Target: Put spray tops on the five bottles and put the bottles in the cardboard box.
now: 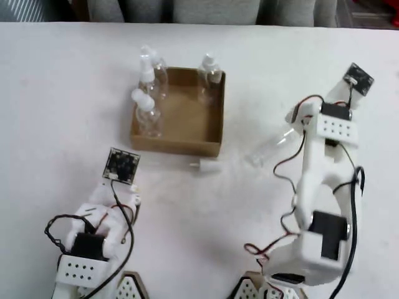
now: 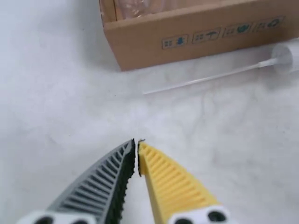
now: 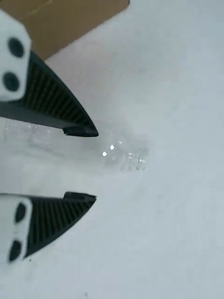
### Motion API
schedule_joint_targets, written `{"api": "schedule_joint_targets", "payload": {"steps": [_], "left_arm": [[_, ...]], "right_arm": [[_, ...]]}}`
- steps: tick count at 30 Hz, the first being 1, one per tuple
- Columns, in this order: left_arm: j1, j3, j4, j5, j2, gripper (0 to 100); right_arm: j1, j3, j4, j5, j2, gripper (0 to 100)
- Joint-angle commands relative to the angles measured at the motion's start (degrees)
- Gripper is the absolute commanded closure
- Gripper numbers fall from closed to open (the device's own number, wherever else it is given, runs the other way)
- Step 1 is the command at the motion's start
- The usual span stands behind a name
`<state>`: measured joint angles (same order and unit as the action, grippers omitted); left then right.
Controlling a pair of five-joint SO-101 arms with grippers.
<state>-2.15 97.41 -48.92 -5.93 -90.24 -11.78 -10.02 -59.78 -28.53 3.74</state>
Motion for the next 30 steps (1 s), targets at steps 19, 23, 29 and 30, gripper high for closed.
{"api": "schedule_joint_targets", "payload": {"steps": [19, 23, 29, 30], "left_arm": [[-0.66, 0.00, 1.49, -0.35, -0.75, 98], [-0.66, 0.00, 1.49, -0.35, -0.75, 98], [-0.66, 0.00, 1.49, -0.35, -0.75, 98], [-0.66, 0.00, 1.49, -0.35, -0.75, 98]], "right_arm": [[4.88, 19.52, -4.44, -11.08, 15.52, 74.1], [4.97, 19.52, -4.53, -11.08, 15.78, 74.1], [4.88, 21.98, -6.46, -10.90, 16.31, 74.1], [4.88, 23.21, -7.69, -10.90, 17.19, 74.1]]}}
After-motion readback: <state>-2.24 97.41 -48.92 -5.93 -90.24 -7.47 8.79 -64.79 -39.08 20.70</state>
